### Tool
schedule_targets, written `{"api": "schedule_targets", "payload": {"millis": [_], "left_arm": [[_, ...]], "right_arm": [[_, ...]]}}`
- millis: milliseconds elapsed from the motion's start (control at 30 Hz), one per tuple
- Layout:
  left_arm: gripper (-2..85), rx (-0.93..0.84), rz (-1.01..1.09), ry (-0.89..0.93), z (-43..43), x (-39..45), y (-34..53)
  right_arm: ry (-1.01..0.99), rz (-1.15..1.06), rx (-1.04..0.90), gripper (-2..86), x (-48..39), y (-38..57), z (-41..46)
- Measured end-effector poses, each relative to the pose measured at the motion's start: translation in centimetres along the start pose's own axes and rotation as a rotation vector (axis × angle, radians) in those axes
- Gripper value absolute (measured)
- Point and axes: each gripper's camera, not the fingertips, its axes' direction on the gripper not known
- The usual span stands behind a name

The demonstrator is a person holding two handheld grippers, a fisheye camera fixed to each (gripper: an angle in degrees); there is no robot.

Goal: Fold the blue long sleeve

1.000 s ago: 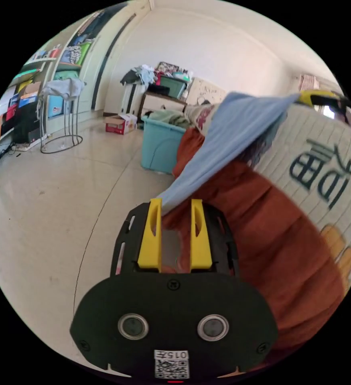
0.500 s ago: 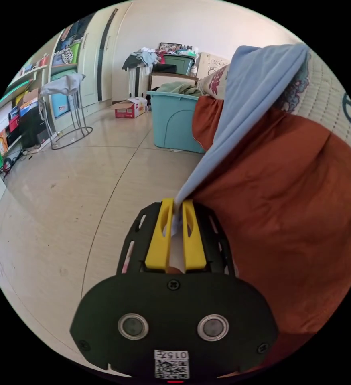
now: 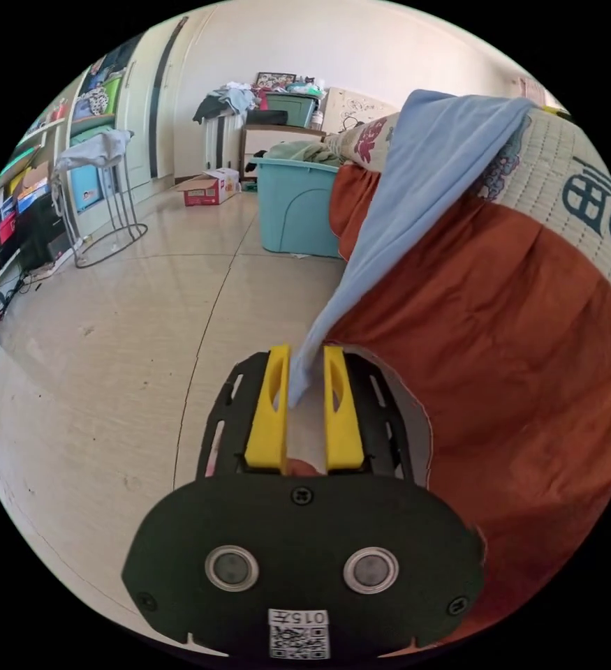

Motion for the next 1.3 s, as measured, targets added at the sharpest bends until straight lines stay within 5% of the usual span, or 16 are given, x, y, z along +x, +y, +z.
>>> {"api": "schedule_targets", "payload": {"millis": [433, 600, 733, 867, 1000, 1100, 1300], "left_arm": [[0.2, -0.020, -0.099, -0.152, -0.6, 2.2, -5.9], [0.2, 0.067, -0.334, -0.392, -12.3, -2.4, -8.6], [0.4, 0.286, -0.273, -0.553, -24.3, -0.1, -15.0], [0.5, 0.683, -0.031, -0.649, -38.0, 11.2, -23.1], [0.5, 0.916, 0.591, -0.538, -44.0, 30.3, -26.3], [0.4, 0.896, 1.027, -0.409, -42.0, 42.7, -23.3], [0.5, 0.764, 1.399, -0.504, -34.7, 51.0, -18.6]], "right_arm": [[0.037, 0.009, -0.022, 0.9, 0.7, 1.5, -1.0], [-0.002, 0.058, -0.014, 1.6, 1.9, 2.7, -2.4], [-0.058, 0.121, 0.105, 3.1, 4.0, 6.0, -7.4], [-0.160, 0.212, 0.250, 5.1, 7.1, 13.0, -13.9], [-0.164, 0.312, 0.342, 5.9, 9.2, 21.6, -18.4], [-0.071, 0.406, 0.404, 5.9, 10.1, 30.2, -21.1], [0.049, 0.567, 0.379, 5.8, 11.0, 43.8, -22.1]]}}
